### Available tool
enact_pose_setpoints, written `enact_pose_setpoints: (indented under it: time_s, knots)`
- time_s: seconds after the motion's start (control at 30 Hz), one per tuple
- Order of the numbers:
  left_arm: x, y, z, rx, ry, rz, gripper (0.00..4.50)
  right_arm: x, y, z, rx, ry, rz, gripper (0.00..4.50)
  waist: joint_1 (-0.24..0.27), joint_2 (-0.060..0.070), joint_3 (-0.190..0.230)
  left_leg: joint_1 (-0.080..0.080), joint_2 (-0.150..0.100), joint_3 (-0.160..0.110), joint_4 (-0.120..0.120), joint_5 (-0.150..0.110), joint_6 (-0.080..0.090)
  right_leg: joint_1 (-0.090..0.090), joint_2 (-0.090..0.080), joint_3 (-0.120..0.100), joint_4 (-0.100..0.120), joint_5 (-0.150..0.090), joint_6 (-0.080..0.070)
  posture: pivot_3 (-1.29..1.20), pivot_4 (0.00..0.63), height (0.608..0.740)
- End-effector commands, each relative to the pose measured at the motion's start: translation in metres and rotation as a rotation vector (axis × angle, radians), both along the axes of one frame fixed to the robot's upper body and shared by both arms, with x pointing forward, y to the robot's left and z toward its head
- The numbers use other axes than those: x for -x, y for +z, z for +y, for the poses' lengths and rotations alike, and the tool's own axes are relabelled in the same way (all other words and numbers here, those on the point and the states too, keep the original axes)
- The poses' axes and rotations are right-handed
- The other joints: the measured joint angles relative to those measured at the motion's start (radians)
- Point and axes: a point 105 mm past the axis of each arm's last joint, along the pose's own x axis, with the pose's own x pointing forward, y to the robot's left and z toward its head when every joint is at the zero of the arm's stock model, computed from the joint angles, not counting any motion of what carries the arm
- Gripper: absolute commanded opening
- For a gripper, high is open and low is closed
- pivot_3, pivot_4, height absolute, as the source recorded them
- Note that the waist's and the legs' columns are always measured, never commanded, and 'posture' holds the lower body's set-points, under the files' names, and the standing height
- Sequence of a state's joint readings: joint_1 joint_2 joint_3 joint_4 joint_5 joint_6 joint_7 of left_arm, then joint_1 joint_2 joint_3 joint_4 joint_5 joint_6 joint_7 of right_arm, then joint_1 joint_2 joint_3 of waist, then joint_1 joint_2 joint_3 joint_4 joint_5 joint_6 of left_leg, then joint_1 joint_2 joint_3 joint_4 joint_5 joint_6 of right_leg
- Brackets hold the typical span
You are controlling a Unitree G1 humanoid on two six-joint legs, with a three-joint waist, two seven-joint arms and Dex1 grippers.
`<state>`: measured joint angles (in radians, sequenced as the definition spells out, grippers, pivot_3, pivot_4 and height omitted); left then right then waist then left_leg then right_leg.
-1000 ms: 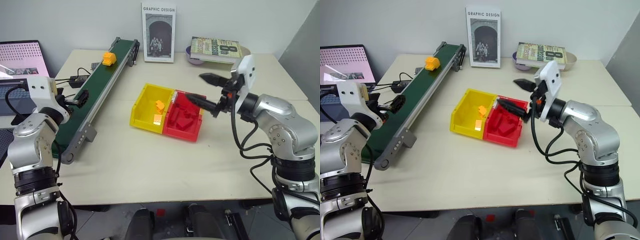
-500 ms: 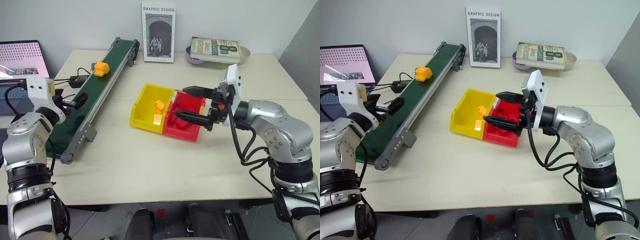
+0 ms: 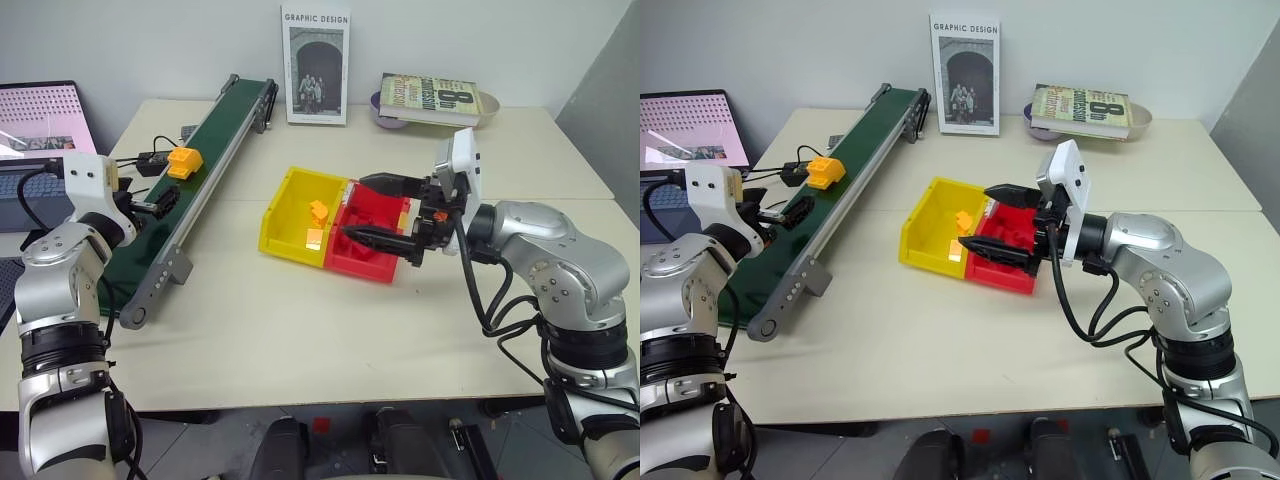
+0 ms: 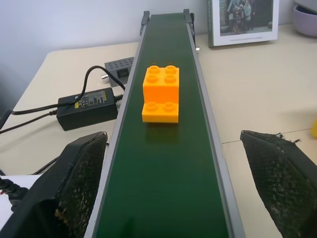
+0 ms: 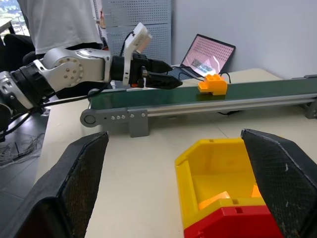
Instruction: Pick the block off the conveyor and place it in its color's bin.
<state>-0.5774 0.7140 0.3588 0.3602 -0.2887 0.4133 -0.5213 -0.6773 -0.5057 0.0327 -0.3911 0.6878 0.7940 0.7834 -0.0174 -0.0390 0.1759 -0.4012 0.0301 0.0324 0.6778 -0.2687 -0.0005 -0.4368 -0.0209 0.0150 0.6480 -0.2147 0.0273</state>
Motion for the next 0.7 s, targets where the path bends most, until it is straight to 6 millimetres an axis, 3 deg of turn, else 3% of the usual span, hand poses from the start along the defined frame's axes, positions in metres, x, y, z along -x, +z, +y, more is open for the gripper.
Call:
enact_pose_setpoints:
  time_s: [0.03, 0.33, 0.47, 0.7]
  knots:
    - [0.000, 0.019, 0.003, -0.037, 0.005, -0.055, 4.49, 0.007, 0.009, 0.003, -0.015, 0.017, -0.045, 4.50, 0.000, 0.000, 0.000, 0.000, 0.000, 0.000, 0.000, 0.000, 0.000, 0.000, 0.000, 0.000, 0.000, 0.000, 0.000, 0.00, 0.150, 0.740]
    - [0.001, 0.007, 0.007, -0.036, 0.002, -0.009, 4.49, 0.015, 0.008, 0.006, -0.007, 0.055, -0.026, 4.50, 0.000, 0.000, 0.000, 0.000, 0.000, 0.000, 0.000, 0.000, 0.000, 0.000, 0.000, 0.000, 0.000, 0.000, 0.000, 0.00, 0.150, 0.740]
    - [0.007, -0.003, 0.024, -0.050, 0.073, 0.041, 3.89, 0.016, 0.009, 0.006, -0.003, 0.059, -0.024, 4.50, 0.000, 0.000, 0.000, 0.000, 0.000, 0.000, 0.000, 0.000, 0.000, 0.000, 0.000, 0.000, 0.000, 0.000, 0.000, 0.00, 0.150, 0.740]
    - [0.026, -0.009, 0.019, -0.067, 0.022, 0.092, 2.33, 0.009, 0.013, -0.002, 0.008, 0.034, -0.034, 4.50, -0.007, 0.000, 0.000, 0.000, 0.001, 0.000, 0.000, 0.000, 0.000, 0.000, -0.003, 0.000, 0.000, 0.000, 0.000, 0.00, 0.150, 0.740]
